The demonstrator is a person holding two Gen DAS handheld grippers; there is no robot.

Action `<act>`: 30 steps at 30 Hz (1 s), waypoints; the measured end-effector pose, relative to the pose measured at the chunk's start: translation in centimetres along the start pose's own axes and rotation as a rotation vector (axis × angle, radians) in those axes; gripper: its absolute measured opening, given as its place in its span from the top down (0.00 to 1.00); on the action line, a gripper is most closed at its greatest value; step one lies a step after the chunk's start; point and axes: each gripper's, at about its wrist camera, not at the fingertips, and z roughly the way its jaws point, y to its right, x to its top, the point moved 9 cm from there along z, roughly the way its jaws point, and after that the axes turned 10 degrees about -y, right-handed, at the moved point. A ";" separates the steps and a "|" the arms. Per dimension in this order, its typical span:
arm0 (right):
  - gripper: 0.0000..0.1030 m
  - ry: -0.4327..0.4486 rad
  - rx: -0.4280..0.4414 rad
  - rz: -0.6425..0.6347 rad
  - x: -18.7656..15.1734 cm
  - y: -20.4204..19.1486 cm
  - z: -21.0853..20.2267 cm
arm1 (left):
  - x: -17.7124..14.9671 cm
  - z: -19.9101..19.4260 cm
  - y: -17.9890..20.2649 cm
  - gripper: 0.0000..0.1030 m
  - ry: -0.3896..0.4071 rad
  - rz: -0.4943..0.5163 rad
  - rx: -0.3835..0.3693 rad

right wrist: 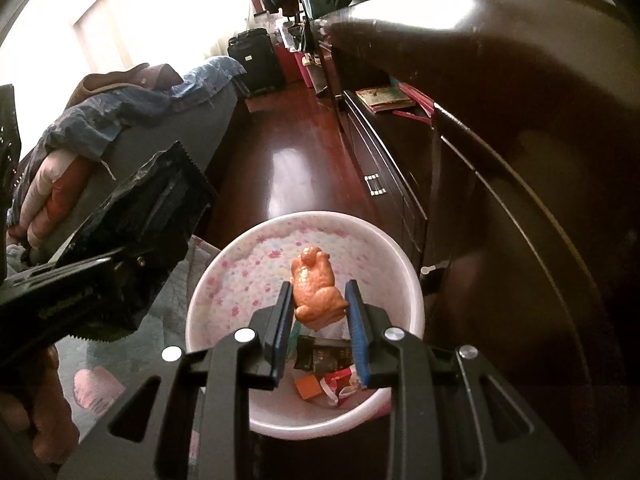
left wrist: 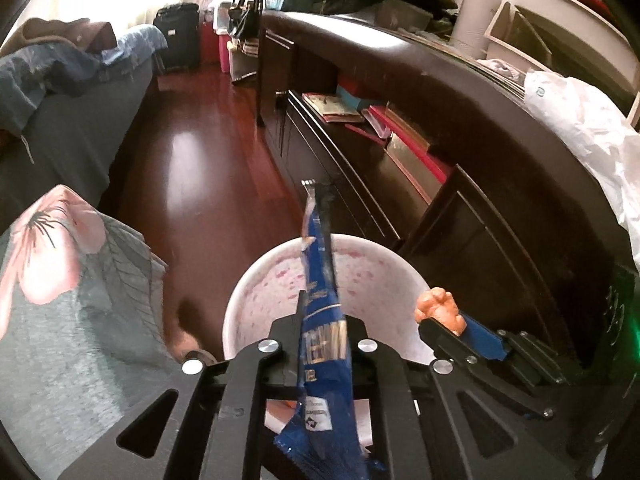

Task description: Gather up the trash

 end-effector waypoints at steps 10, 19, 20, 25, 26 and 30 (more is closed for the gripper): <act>0.58 0.004 -0.012 -0.003 -0.2 0.1 0.0 | 0.6 -1.5 -0.9 0.22 0.060 -0.070 -0.017; 0.47 0.025 -0.014 -0.015 -0.6 -0.4 -2.9 | 0.4 -4.7 -1.1 0.17 0.112 -0.065 0.049; 0.46 0.029 -0.012 -0.019 -0.8 -0.7 -3.5 | 0.3 -5.1 -1.2 0.16 0.121 -0.062 0.064; 0.31 0.049 -0.003 -0.049 -1.6 -2.3 -5.9 | -0.8 -8.9 -2.3 0.11 0.190 -0.057 0.148; 0.26 0.052 0.003 -0.061 -1.9 -3.0 -6.5 | -1.2 -9.9 -2.7 0.10 0.207 -0.062 0.166; 0.15 0.062 0.022 -0.119 -3.2 -6.2 -8.3 | -2.9 -13.1 -4.6 0.06 0.256 -0.104 0.214</act>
